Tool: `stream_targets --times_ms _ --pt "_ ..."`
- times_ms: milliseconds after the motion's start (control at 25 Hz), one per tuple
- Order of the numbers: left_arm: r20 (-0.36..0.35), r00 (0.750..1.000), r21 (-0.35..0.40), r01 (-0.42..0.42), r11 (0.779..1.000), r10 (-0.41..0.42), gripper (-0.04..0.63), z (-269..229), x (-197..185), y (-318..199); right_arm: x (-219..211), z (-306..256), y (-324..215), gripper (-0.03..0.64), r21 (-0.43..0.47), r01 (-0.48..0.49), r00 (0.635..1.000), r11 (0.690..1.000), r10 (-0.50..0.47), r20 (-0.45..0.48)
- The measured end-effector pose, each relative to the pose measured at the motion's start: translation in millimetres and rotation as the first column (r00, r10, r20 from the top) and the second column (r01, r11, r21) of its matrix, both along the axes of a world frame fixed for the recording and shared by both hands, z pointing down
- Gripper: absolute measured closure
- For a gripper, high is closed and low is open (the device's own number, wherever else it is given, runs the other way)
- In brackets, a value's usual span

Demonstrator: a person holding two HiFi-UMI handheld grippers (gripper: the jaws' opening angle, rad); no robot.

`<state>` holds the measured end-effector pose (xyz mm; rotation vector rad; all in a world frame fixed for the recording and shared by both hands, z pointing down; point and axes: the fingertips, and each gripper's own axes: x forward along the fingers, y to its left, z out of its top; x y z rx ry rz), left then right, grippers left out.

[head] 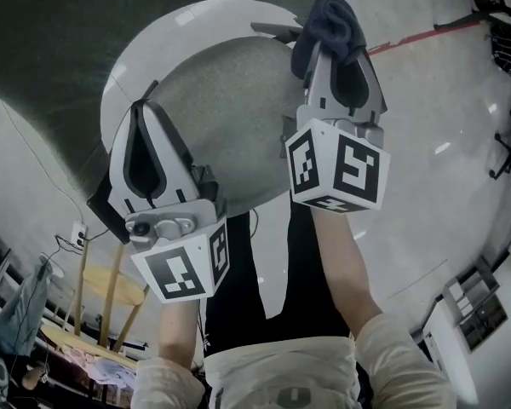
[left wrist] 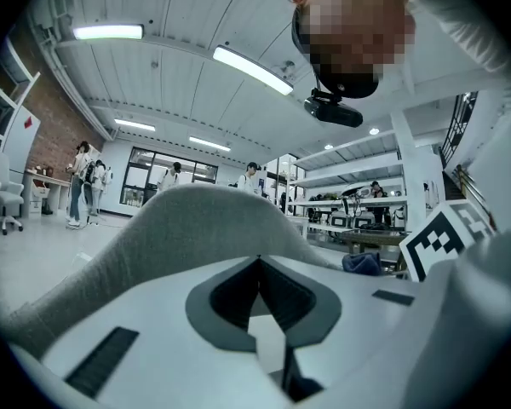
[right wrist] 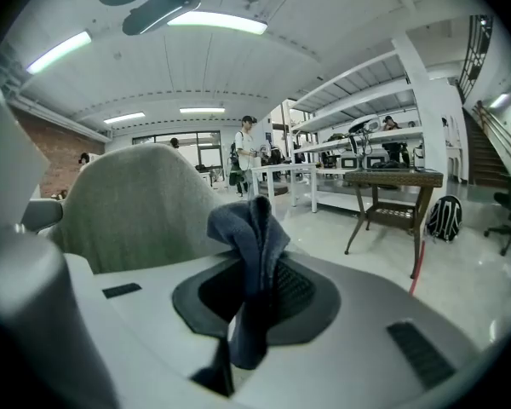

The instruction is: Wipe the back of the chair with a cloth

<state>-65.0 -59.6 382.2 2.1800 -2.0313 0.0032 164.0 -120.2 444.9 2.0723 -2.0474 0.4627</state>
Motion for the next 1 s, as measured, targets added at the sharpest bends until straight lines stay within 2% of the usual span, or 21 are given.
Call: stream_targets --times_ms 160,280,480,680,760,880,1000 --pt "-0.006 0.998 0.039 0.063 0.997 -0.063 0.580 -34 -12 2 -36 -46 -13 0.558 0.064 0.122 0.992 0.990 -0.122 -0.004" --pt "0.001 0.995 0.083 0.101 0.991 -0.101 0.580 -72 -24 1 -73 -87 -17 0.558 0.098 0.242 0.970 0.965 -0.243 -0.004" --pt "0.005 0.982 0.097 0.187 0.978 -0.188 0.580 -146 -61 27 -132 -172 5 0.558 0.132 0.425 0.905 0.896 -0.421 -0.056" --pt "0.022 0.962 0.169 0.266 0.949 -0.273 0.580 -220 -90 38 -181 -260 6 0.558 0.208 0.567 0.823 0.797 -0.560 -0.098" --pt "0.026 0.958 0.150 0.278 0.949 -0.285 0.580 -238 -81 56 -182 -287 33 0.558 0.191 0.606 0.793 0.773 -0.606 -0.061" --pt "0.026 0.955 0.111 0.290 0.950 -0.295 0.580 -258 -56 98 -164 -311 84 0.558 0.145 0.640 0.761 0.754 -0.649 0.015" --pt "0.030 0.952 0.134 0.299 0.945 -0.306 0.580 -278 -40 126 -155 -327 113 0.558 0.156 0.691 0.714 0.705 -0.701 0.006"
